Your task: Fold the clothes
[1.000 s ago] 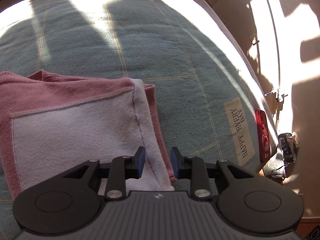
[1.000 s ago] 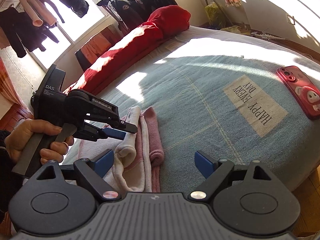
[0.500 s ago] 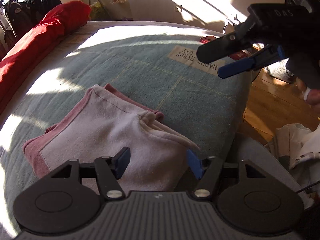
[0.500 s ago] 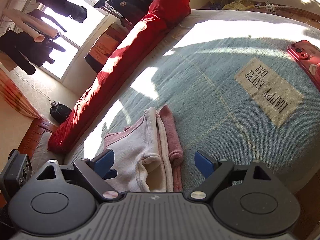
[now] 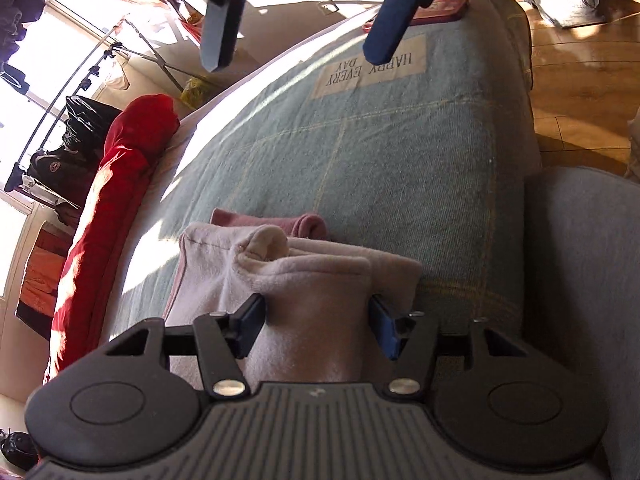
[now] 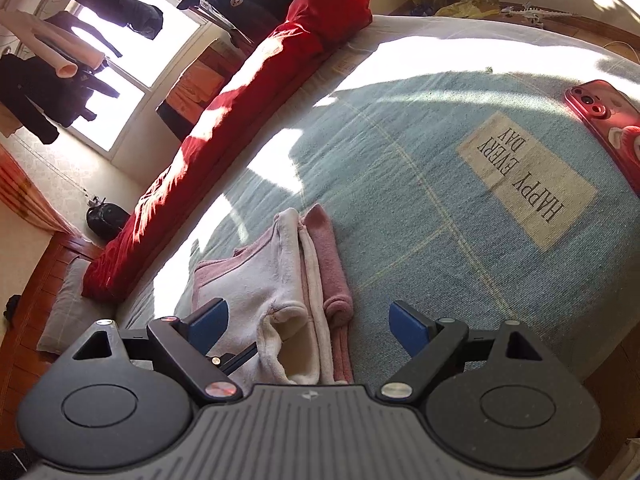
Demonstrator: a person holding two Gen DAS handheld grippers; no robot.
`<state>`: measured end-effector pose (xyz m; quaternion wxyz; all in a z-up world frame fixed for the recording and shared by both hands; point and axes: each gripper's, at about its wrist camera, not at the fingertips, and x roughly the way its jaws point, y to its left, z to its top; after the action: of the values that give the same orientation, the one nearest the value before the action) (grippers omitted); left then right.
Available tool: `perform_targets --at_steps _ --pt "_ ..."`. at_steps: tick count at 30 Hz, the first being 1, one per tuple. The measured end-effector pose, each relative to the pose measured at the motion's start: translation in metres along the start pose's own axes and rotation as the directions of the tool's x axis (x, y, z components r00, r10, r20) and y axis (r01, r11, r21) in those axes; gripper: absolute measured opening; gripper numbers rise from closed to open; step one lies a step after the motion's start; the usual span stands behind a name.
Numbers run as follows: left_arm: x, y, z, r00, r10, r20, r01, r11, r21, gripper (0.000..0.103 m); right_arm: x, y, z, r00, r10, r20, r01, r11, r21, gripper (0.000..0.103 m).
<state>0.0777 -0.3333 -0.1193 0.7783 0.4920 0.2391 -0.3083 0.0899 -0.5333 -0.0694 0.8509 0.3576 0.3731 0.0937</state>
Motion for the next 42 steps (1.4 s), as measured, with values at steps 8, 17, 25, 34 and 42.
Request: perform_targets --at_steps 8,17,25,34,42 --pt "-0.022 0.05 -0.006 0.998 0.024 0.051 -0.011 0.971 -0.239 0.008 0.022 -0.014 0.001 0.985 0.155 -0.07 -0.145 0.981 0.131 0.091" --pt "-0.034 0.072 -0.015 0.997 0.009 0.08 0.019 0.936 -0.351 0.008 0.112 -0.038 -0.001 0.863 0.49 -0.123 -0.365 0.772 0.52 0.096" --pt "-0.037 0.082 -0.024 0.994 -0.041 0.1 0.077 0.917 -0.391 0.01 0.184 -0.015 0.003 0.86 0.453 -0.235 -0.301 0.822 0.483 0.096" --pt "-0.058 0.089 -0.055 0.975 -0.157 0.157 0.203 0.916 -0.346 0.02 0.178 0.031 0.006 0.936 0.184 -0.301 -0.178 0.983 0.048 0.032" --pt "-0.048 0.123 -0.092 0.996 -0.047 0.073 0.077 0.871 -0.485 0.029 0.145 0.076 0.024 0.968 0.095 -0.231 -0.148 0.963 -0.224 0.029"
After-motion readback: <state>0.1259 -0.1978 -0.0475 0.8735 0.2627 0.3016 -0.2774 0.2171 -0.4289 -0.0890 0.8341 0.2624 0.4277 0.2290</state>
